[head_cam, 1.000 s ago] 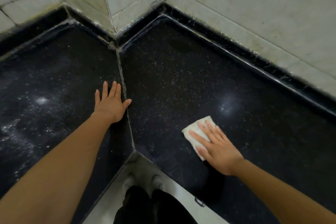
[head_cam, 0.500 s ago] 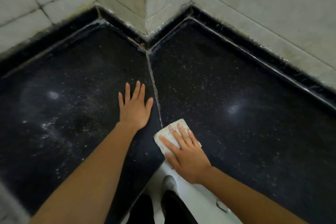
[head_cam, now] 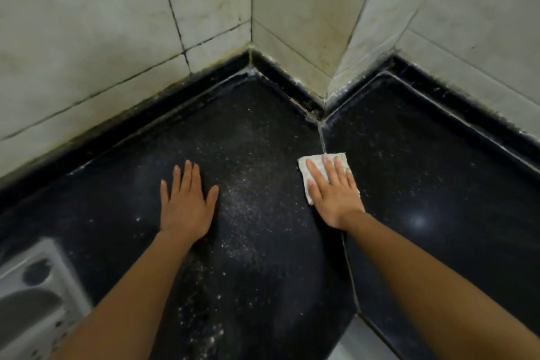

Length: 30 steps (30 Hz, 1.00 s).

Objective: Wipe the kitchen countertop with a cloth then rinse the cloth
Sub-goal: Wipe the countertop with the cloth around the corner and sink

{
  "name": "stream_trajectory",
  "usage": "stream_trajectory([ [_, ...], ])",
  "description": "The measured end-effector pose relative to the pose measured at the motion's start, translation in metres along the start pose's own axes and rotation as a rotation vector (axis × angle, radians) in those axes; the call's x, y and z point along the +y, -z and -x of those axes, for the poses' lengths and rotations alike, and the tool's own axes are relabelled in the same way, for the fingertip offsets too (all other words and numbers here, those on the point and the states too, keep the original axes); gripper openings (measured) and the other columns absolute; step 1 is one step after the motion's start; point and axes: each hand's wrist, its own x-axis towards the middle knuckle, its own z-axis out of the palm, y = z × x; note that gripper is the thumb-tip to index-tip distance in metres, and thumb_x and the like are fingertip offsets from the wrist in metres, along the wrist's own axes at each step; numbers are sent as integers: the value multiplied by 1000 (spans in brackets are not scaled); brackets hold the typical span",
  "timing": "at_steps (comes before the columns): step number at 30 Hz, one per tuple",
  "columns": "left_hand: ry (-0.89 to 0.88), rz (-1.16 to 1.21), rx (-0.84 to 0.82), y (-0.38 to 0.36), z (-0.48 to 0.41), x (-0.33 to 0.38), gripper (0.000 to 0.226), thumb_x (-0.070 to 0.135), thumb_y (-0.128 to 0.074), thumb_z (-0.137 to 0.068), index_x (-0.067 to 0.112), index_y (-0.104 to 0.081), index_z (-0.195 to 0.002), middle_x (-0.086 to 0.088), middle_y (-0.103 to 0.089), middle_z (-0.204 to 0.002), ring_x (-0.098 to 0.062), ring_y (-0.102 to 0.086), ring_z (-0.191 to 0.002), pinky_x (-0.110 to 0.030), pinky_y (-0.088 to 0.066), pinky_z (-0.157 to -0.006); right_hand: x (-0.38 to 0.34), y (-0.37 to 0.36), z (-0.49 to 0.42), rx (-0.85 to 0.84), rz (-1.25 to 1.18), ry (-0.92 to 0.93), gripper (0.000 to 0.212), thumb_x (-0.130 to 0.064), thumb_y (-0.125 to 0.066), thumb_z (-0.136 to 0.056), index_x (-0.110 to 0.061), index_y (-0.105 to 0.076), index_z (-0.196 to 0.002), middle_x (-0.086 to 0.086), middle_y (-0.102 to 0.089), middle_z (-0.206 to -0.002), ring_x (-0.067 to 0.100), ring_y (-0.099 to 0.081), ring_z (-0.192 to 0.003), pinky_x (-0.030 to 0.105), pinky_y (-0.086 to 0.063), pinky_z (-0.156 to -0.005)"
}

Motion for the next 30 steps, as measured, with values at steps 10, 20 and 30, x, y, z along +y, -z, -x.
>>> stream_trajectory([
  [10, 25, 35, 7, 5, -24, -47, 68, 53, -10, -96, 15, -4, -152, 0, 3, -160, -20, 6, -146, -42, 3, -118, -33, 18, -54, -65, -46, -105, 54, -49, -6, -101, -38, 16, -150, 4, 25, -158, 27, 26, -144, 43, 17, -115],
  [20, 37, -5, 11, 13, -27, -43, 59, 42, -8, -100, 13, -10, -151, -2, -5, -160, -21, -4, -147, -41, 0, -119, -10, -20, 52, -75, 325, 546, 52, -49, -13, -104, -36, -4, -154, 4, -8, -161, 31, -1, -147, 42, -4, -114],
  [30, 88, 94, 22, 7, -30, -40, 58, 41, -14, -101, 13, -15, -151, -1, -6, -160, -22, -3, -147, -40, -11, -119, -10, 33, -87, -14, 192, 292, 53, -53, -4, -99, -41, 13, -148, -1, 17, -160, 18, 25, -144, 34, 15, -117],
])
